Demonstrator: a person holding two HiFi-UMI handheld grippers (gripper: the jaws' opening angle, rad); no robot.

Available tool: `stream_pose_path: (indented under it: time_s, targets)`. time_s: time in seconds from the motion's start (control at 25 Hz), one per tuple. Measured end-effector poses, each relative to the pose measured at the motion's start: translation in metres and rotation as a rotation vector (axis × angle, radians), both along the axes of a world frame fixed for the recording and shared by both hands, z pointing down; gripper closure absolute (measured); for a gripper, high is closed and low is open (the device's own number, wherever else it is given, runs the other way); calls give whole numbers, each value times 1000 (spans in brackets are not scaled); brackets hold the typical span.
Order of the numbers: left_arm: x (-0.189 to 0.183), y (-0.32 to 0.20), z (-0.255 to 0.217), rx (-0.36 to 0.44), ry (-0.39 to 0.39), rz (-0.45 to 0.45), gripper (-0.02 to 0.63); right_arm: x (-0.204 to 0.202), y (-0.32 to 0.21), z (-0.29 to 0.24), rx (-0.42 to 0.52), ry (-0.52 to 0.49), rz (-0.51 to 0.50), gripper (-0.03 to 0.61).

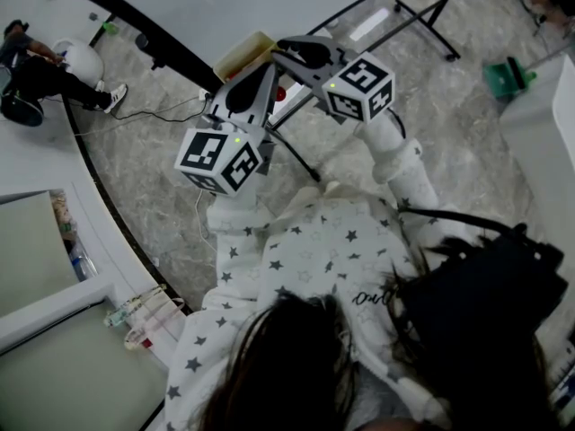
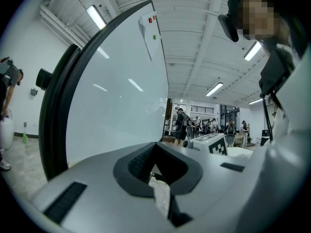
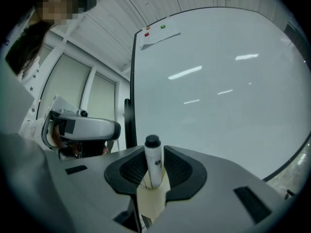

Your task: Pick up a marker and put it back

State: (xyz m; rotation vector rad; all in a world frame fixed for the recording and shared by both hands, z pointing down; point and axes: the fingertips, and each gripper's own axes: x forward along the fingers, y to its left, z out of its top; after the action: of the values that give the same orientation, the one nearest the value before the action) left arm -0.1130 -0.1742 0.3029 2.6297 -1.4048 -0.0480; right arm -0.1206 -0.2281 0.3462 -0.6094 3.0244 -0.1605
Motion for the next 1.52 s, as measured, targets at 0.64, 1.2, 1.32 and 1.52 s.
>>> stream_pose_path:
  time_s: [0.64,1.2,1.32,1.52]
  targets:
    - [3,4,-26,69,7,13,614,16,16,-54,153,-30,4,492]
    - [1,9,-33,86,10,5,614,23,40,-75,153,-6,-21,572]
    - [1,10,-36,93,16,3,614,21,43,-76,149,-2,-26,572]
    - [1,12,-36,99,11,2,614,21,44,-77,135,-17,-32,572]
